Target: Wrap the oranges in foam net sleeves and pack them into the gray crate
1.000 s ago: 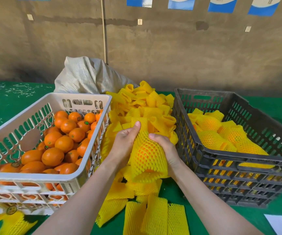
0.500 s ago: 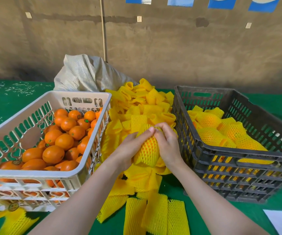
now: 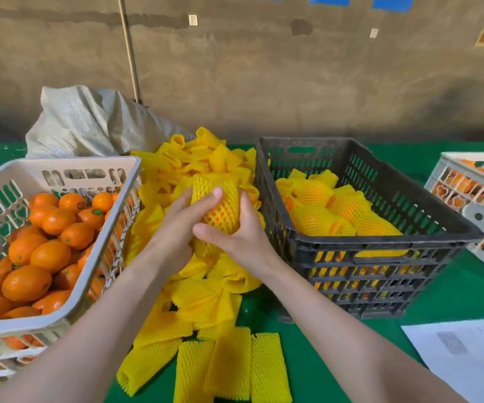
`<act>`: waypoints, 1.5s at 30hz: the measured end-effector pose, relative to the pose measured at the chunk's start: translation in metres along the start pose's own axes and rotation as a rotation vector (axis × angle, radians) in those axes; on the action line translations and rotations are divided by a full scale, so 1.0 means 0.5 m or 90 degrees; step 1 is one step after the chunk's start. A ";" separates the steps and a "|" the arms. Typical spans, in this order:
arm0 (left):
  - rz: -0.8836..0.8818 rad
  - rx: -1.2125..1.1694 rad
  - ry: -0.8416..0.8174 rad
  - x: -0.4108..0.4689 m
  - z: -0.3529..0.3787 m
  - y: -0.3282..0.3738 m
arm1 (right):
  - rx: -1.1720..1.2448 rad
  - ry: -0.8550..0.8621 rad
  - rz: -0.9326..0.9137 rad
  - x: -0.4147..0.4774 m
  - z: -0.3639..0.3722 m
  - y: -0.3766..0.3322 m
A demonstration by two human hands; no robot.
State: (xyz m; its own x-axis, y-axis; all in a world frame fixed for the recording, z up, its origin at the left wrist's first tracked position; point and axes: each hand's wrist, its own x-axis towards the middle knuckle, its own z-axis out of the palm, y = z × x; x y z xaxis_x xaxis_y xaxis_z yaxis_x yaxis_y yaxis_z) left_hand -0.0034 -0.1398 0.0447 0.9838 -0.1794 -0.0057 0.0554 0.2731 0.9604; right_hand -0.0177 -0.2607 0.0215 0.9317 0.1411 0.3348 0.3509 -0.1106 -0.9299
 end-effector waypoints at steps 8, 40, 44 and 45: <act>-0.005 -0.009 -0.016 0.083 0.161 -0.022 | -0.082 0.223 -0.030 0.063 -0.162 0.005; 0.173 0.354 -0.018 0.126 0.186 -0.070 | -0.584 0.238 -0.133 0.169 -0.329 0.060; 0.114 0.306 0.092 0.107 0.105 -0.040 | -0.422 0.195 -0.328 0.092 -0.156 0.015; 0.106 0.316 0.119 0.101 0.082 -0.037 | -0.392 0.160 -0.328 0.074 -0.116 0.021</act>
State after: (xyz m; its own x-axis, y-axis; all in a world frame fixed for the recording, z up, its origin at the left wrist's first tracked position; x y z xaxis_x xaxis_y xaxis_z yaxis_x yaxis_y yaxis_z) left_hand 0.0381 -0.1928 0.0380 0.9885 0.0110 0.1511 -0.1458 -0.2023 0.9684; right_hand 0.0261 -0.3138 0.0329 0.6080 0.1053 0.7870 0.6589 -0.6199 -0.4261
